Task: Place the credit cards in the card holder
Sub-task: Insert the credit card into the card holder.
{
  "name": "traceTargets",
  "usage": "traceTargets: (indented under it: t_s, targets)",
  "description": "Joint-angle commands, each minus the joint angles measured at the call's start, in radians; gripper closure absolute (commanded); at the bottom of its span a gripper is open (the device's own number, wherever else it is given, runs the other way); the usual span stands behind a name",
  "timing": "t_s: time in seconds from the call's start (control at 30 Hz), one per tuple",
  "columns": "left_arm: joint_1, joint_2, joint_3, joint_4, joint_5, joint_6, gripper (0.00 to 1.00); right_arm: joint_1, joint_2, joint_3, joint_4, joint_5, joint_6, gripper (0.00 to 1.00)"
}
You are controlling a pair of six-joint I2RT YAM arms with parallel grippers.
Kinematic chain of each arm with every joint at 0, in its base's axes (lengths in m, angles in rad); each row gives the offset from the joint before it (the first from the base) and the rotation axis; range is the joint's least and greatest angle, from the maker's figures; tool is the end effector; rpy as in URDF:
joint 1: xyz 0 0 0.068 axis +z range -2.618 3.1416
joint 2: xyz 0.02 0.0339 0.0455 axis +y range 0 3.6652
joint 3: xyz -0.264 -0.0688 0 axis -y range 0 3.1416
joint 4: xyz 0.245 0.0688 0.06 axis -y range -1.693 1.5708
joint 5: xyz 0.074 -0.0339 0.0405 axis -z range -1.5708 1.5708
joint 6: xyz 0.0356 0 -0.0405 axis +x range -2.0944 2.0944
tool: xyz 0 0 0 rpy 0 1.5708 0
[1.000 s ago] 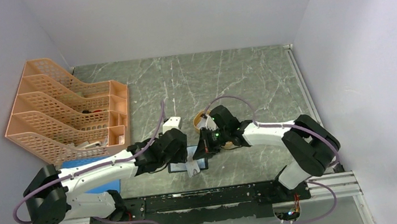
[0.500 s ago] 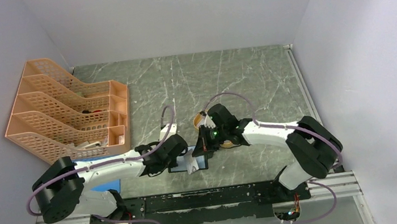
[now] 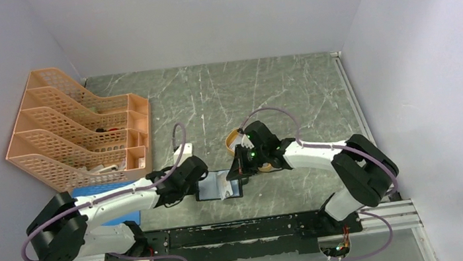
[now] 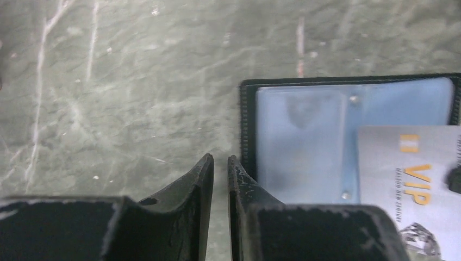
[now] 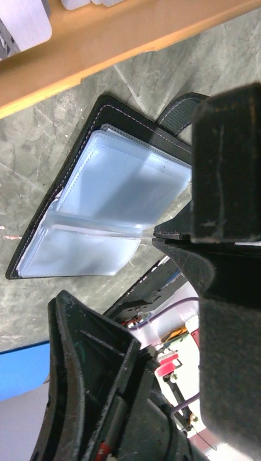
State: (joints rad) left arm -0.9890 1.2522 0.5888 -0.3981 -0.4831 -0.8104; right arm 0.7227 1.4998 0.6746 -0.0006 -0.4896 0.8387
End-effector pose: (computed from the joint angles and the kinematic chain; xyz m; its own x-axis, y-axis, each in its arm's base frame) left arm 0.1340 -0.1737 0.1685 -0.7766 0.0130 -0.6299 0.0765 0.9943 -0.0737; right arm 0.2012 0.1998 0.1601 -0.9805 0.0105 -0.1961 -0.1399 0.6631 0.7353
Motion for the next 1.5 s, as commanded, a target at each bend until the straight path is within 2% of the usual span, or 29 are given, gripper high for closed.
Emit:
traceTargets:
  t_s: [0.0, 0.17, 1.2, 1.47]
  targets:
    - [0.066, -0.068, -0.069, 0.007, 0.063, -0.062, 0.79, -0.005, 0.027, -0.018, 0.073, -0.04, 0.028, 1.0]
    - [0.107, -0.115, -0.122, 0.042, 0.133, -0.067, 0.8, -0.006, 0.045, -0.013, 0.08, -0.043, 0.03, 1.0]
    - [0.112, -0.099, -0.151, 0.081, 0.189, -0.061, 0.92, -0.02, 0.115, -0.02, 0.148, -0.07, 0.072, 1.0]
    - [0.113, -0.092, -0.158, 0.095, 0.205, -0.058, 0.94, -0.02, 0.139, -0.038, 0.211, -0.07, 0.118, 1.0]
